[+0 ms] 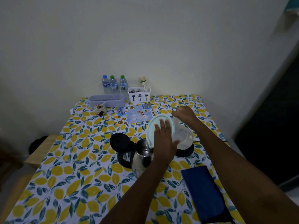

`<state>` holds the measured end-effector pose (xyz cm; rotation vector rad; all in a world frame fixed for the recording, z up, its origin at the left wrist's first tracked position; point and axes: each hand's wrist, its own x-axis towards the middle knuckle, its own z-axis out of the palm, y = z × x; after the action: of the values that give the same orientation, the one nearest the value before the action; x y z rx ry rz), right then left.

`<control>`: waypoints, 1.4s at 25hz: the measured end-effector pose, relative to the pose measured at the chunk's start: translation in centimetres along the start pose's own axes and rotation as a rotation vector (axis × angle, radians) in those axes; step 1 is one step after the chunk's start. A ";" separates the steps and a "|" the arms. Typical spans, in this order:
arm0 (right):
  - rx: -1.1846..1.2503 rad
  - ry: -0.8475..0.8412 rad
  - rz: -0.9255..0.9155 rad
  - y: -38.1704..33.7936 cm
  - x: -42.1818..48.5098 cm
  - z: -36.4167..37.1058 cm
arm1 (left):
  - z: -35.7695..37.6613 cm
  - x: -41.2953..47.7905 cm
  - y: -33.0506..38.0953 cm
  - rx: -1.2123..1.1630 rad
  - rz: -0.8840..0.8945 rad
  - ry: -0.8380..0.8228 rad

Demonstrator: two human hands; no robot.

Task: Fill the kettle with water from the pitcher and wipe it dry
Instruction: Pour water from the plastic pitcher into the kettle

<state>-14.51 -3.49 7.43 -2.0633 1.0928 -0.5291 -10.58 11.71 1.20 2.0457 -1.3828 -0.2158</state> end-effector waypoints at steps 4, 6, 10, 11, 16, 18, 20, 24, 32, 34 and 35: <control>-0.073 -0.026 -0.057 -0.5 0.3 -0.3 | 0.0 0.2 0.4 -0.056 -0.032 0.024; -0.111 -0.035 -0.073 -0.7 0.6 -0.4 | 0.1 0.3 0.5 -0.078 -0.048 0.040; -0.151 -0.039 -0.099 -1.1 0.9 -0.4 | 0.1 0.3 0.7 -0.103 -0.067 0.071; -0.168 -0.042 -0.103 -1.2 1.0 -0.4 | 0.1 0.3 0.7 -0.107 -0.071 0.078; -0.268 -0.070 -0.127 -2.1 0.9 -0.2 | -0.1 0.1 0.6 -0.122 -0.091 0.107; -0.271 -0.067 -0.120 -2.3 0.8 0.0 | -0.1 -0.1 0.5 -0.133 -0.094 0.112; -0.263 -0.064 -0.108 -2.4 0.7 0.1 | 0.0 -0.2 0.4 -0.144 -0.099 0.115; -0.267 -0.061 -0.113 -2.4 0.6 0.3 | -0.1 -0.5 0.3 -0.164 -0.100 0.113; -0.256 -0.053 -0.134 -2.7 0.2 0.0 | -0.6 -0.7 0.5 -0.177 -0.095 0.110; -0.268 -0.051 -0.130 -2.7 0.2 0.0 | -0.7 -0.8 0.5 -0.190 -0.099 0.112; -0.275 -0.050 -0.132 -2.7 0.2 0.0 | -0.6 -0.8 0.5 -0.191 -0.100 0.112</control>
<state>-12.94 -2.65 9.48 -2.3870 1.0531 -0.4059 -10.98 12.55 1.81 1.9389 -1.1484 -0.2618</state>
